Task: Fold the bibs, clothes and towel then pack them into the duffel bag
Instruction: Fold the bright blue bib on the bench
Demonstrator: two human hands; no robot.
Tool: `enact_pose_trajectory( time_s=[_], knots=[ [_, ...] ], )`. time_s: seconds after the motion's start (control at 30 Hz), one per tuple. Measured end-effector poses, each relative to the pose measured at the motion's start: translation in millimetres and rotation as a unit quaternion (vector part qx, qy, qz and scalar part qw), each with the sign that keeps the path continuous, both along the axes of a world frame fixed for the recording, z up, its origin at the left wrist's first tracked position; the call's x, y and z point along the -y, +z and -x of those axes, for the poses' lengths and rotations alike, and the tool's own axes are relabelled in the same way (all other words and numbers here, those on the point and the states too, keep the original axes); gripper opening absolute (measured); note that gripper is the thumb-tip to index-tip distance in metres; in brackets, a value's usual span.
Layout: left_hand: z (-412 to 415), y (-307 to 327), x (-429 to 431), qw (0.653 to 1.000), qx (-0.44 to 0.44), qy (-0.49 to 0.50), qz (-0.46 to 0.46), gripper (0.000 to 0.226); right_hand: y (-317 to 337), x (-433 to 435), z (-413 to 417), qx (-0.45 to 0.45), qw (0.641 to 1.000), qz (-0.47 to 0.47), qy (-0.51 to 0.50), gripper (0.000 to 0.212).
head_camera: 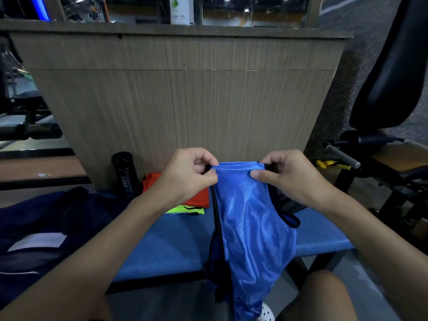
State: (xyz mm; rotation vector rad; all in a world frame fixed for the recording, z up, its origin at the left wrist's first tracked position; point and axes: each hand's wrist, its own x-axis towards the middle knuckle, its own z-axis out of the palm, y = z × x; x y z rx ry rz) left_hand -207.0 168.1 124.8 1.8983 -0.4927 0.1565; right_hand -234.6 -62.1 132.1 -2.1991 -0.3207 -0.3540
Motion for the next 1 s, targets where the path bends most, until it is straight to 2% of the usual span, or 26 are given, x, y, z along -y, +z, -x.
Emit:
enact_pose_trajectory(
  time_s=[0.07,0.17,0.27,0.4,0.53,0.63,0.67,1.0],
  knots=[
    [0.9,2.1,3.0,1.0,0.002,0.0,0.008,0.024,1.6,2.2,1.0,-0.01,1.0,0.005,0.019,0.028],
    [1.6,1.3,11.1,0.998,0.002,0.017,0.056,0.028,4.2,0.2,2.6,-0.008,0.999,-0.034,0.028,0.019],
    [4.0,-4.5,23.5,0.986,-0.008,0.04,0.163,0.029,5.3,-6.3,2.4,0.007,0.997,-0.078,0.019,0.009],
    [8.9,-10.8,30.6,0.956,-0.057,0.03,0.287,0.027,6.6,-7.9,3.0,0.027,0.994,-0.109,0.021,0.02],
    [12.4,-9.7,30.2,0.958,-0.008,0.001,0.285,0.024,2.9,-3.1,-1.9,0.024,0.998,-0.065,0.007,0.028],
    [12.1,-10.2,30.6,0.963,0.024,0.004,0.27,0.023,5.0,-0.7,-1.1,0.006,1.0,-0.023,-0.004,0.007],
    [11.3,-11.8,31.2,0.963,0.033,0.01,0.266,0.023,6.1,-1.2,0.4,0.008,1.0,-0.016,-0.006,0.009],
    [16.5,-22.8,33.7,0.958,0.042,0.042,0.28,0.039,13.5,-4.5,4.8,0.029,0.999,-0.034,0.0,0.014]
  ],
)
